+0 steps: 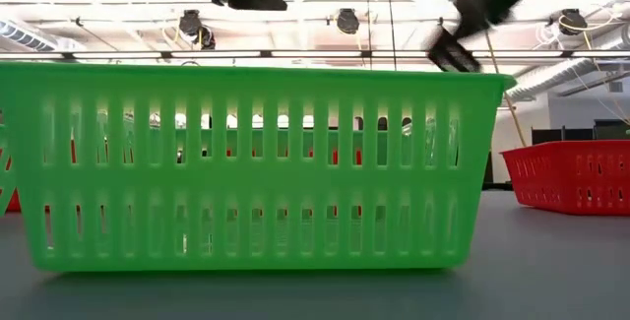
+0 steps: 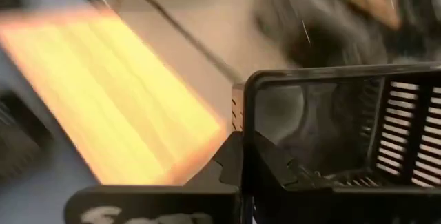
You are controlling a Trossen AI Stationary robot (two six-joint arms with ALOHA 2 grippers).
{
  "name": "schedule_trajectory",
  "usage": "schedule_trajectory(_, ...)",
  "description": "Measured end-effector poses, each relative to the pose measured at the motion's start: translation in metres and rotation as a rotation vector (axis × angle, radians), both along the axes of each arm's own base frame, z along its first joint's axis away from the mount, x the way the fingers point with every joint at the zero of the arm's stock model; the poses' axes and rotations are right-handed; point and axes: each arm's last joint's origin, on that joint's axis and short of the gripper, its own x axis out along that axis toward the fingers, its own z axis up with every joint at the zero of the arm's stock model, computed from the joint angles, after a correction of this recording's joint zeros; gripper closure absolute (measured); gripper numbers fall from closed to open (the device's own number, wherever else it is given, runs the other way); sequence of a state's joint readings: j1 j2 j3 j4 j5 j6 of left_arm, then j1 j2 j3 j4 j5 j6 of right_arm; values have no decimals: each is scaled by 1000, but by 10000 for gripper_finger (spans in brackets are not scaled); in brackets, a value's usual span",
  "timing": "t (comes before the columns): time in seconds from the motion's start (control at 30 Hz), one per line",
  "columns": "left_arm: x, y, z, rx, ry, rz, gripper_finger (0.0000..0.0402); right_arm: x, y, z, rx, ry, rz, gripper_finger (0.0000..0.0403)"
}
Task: Stack baskets on shelf by color
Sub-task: Put the top right black bin on the shelf
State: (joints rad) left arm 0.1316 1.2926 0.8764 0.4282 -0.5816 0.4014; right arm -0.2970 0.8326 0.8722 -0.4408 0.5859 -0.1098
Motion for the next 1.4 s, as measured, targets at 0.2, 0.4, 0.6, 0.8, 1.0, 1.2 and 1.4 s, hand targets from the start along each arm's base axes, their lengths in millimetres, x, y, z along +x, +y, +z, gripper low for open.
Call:
schedule_trajectory(0.2, 1, -6, -1, 22, 37, 9, 360, 53, -11, -1, -123, -37, 345, 400)
schedule_trajectory(0.4, 0, -2, -1, 26, 33, 24, 360, 95, -30, -60, 6, 229, 349, 399)
schedule_trajectory(0.6, -3, 9, -13, -23, 137, 62, 360, 122, -30, -69, 123, 409, 383, 399)
schedule_trajectory(0.8, -5, 16, -13, -13, 149, 86, 360, 138, -39, -69, 182, 557, 386, 398)
schedule_trajectory(1.0, -4, 11, -18, -32, 185, 68, 360, 128, -44, -81, 273, 670, 349, 398)
schedule_trajectory(1.2, -3, 3, -20, -34, 210, 40, 360, 127, -48, -81, 309, 637, 297, 397)
schedule_trajectory(1.4, -2, -4, -20, -32, 209, 15, 360, 121, -49, -92, 330, 662, 287, 384)
